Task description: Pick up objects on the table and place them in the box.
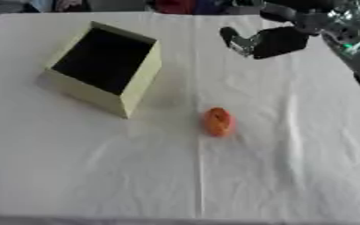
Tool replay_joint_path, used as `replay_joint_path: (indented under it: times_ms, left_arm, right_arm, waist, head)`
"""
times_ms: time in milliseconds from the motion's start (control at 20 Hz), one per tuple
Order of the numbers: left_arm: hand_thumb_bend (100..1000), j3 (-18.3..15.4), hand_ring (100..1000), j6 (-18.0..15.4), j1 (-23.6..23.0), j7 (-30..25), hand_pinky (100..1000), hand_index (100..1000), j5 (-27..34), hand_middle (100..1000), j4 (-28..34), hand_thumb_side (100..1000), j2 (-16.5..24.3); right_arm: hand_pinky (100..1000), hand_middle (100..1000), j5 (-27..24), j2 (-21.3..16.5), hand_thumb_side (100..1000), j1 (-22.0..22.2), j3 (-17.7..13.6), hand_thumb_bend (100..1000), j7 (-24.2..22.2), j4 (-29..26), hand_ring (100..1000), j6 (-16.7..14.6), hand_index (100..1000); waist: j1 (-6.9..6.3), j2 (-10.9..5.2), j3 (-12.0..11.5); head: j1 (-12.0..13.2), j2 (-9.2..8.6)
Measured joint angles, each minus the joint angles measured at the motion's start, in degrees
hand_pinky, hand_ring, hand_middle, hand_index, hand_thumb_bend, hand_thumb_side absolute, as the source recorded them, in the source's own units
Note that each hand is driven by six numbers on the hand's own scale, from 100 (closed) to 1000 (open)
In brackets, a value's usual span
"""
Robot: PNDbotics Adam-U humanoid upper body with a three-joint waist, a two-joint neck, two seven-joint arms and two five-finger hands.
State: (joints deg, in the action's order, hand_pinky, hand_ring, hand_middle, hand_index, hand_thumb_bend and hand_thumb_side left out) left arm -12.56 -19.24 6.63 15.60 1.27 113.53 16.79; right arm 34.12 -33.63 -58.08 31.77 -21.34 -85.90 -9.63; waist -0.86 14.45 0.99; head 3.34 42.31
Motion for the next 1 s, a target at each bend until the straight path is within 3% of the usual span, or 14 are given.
replay_joint_path:
  times_ms: [300,500,800,900,1000]
  left_arm:
    - [100,0.0,608,0.1,0.0,-0.1,527,745,0.0,663,0.0,687,0.3]
    - [100,0.0,608,0.1,-0.1,-0.1,527,745,0.0,664,0.0,687,0.4]
    - [100,0.0,609,0.2,-0.1,-0.2,527,745,0.0,665,0.0,688,0.4]
    - [100,0.0,609,0.3,-0.1,-0.2,527,745,0.0,665,0.0,688,0.4]
    - [100,0.0,609,0.3,-0.1,-0.3,527,745,0.0,665,0.0,688,0.4]
  right_arm:
    - [890,741,0.0,-0.8,995,2.1,0.3,100,0.8,-0.8,866,-2.8,881]
    - [895,724,-0.5,-1.0,1000,3.0,0.4,100,-0.3,-0.8,867,-4.0,897]
    - [911,708,0.2,-1.0,898,3.9,0.7,100,-3.3,-0.8,854,-4.0,910]
    - [915,740,0.8,-1.0,801,4.4,0.9,100,-4.4,-0.8,862,-3.5,933]
    - [915,740,1.1,-0.9,801,4.8,1.1,100,-5.9,-0.8,862,-2.9,933]
  waist:
    - [0.28,-0.13,0.2]
    - [0.3,-0.16,0.2]
    - [0.5,-0.16,0.1]
    - [0.58,-0.16,0.0]
    - [0.58,-0.16,0.0]
  head:
    - [0.0,0.03]
    - [0.0,0.03]
    - [-0.1,0.03]
    - [-0.1,0.04]
    - [-0.3,0.05]
